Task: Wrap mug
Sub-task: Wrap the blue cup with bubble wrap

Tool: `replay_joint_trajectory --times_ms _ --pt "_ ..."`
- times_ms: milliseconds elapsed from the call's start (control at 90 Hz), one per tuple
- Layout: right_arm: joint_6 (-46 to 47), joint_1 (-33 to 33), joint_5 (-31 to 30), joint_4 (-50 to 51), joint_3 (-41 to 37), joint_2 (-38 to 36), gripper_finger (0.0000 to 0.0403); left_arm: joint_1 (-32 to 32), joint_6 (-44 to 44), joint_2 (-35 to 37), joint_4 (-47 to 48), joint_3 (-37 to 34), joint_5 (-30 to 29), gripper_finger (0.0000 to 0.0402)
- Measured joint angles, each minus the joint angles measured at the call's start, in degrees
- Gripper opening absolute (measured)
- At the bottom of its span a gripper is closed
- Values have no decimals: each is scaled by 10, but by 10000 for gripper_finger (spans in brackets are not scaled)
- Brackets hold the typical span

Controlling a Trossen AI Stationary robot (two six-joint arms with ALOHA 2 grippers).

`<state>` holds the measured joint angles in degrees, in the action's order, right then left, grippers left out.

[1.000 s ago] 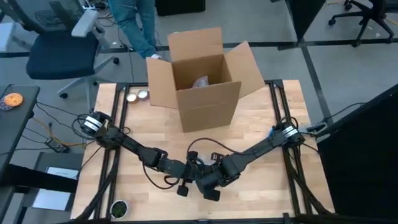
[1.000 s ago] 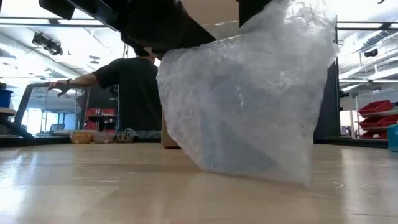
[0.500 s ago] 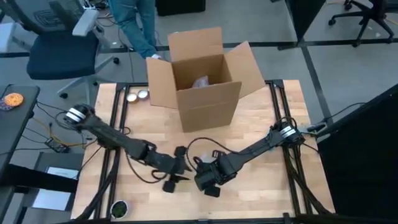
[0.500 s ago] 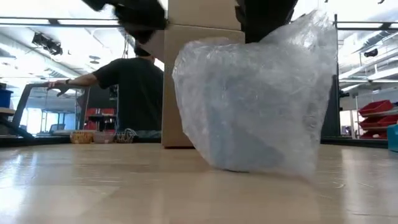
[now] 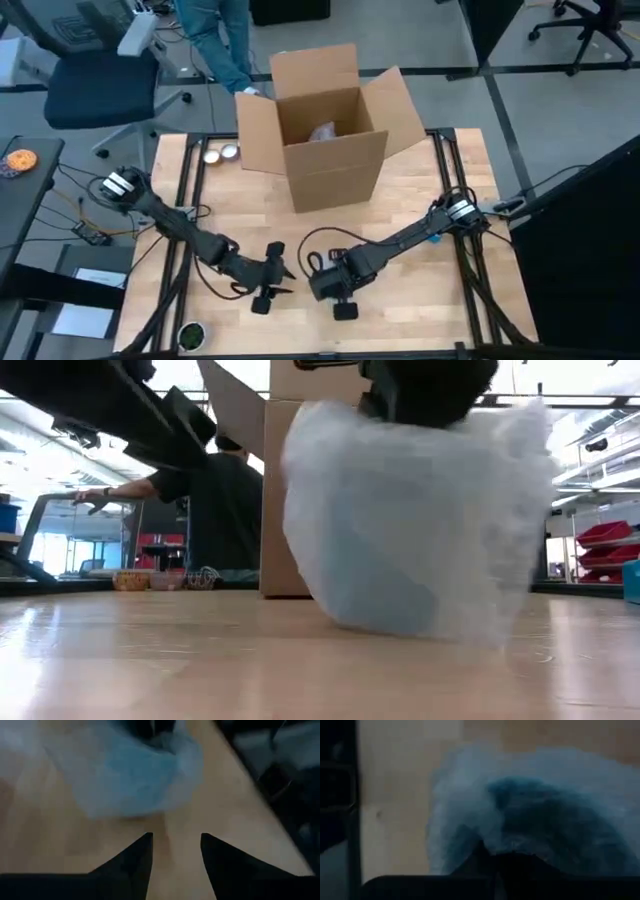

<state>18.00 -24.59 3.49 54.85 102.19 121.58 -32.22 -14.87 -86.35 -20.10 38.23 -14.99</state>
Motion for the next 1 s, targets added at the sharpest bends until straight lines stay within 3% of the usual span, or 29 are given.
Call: replay_joint_trajectory --times_ms 89,222,500,644,800,1000 --pt "-11 0 13 1 0 0 0 6 14 -25 -110 -22 -4 152" --pt "-5 3 -4 13 1 -14 0 19 29 -60 -169 -22 -16 152" --pt "4 10 -52 99 56 -25 0 41 41 -94 -195 -16 -20 152" --pt "18 14 -111 111 63 -26 0 45 41 -97 -202 -16 -21 152" --pt "19 26 -127 86 33 -26 0 45 42 -93 -207 -16 -20 152" --pt "0 33 -95 -20 -37 -28 0 45 57 -67 -187 -16 -20 152"
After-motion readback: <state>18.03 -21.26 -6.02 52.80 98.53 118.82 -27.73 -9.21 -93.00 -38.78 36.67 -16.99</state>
